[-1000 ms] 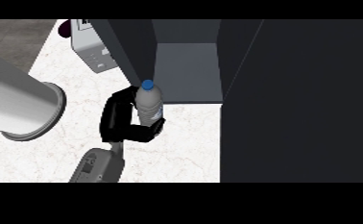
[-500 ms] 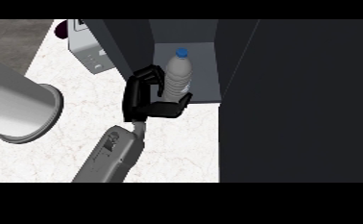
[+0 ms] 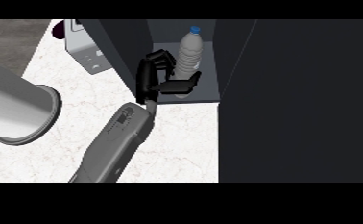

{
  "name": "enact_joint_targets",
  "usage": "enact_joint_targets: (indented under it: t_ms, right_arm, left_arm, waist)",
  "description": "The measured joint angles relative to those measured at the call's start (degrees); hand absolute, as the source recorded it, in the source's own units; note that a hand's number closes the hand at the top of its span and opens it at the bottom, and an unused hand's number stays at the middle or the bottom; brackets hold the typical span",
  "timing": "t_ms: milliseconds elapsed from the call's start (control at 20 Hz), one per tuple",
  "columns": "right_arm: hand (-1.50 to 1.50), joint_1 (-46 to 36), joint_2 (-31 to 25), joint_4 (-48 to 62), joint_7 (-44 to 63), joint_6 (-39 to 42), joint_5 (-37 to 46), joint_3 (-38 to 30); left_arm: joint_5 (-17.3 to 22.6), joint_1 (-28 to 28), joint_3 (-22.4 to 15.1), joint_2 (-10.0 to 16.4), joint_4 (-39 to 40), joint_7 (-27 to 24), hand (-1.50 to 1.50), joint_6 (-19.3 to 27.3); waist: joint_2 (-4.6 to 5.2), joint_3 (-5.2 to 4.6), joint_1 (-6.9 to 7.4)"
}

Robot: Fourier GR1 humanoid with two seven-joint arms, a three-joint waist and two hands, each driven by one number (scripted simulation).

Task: Pick up the bottled water, place it into the cabinet and close the cabinet

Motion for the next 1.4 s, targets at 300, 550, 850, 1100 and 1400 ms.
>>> enact_joint_targets:
  t_ms: [300,550,850,1100,1400]
  right_arm:
    - [-1.50,-1.3,-0.7,0.3,0.9,-0.7,-1.0,-0.5]
    - [-1.50,0.9,0.5,0.3,0.3,1.8,-1.7,-0.1]
    - [-1.50,-1.1,-0.6,0.5,0.5,1.1,-2.4,0.0]
    - [-1.50,-2.0,-0.6,0.7,1.0,1.0,-2.8,0.6]
    - [-1.50,-2.3,-1.4,0.7,0.9,1.4,-3.4,0.3]
  left_arm:
    - [3.5,-6.0,2.8,0.0,10.4,-3.8,1.50,-1.7]
    - [5.4,-10.6,4.1,0.0,18.1,-7.5,1.50,-1.2]
    - [5.7,-17.8,6.6,0.0,27.7,-10.9,1.50,-0.5]
    - [4.9,-22.2,7.1,0.0,34.3,-12.7,-1.50,1.1]
    - [3.9,-26.0,8.0,0.4,40.4,-13.3,-1.50,0.9]
  waist:
    - [0.25,-0.02,-0.25]
    - [0.29,-0.03,-0.97]
    - [0.69,-0.04,-1.35]
    - [0.85,-0.03,-1.83]
    - [1.02,-0.04,-2.21]
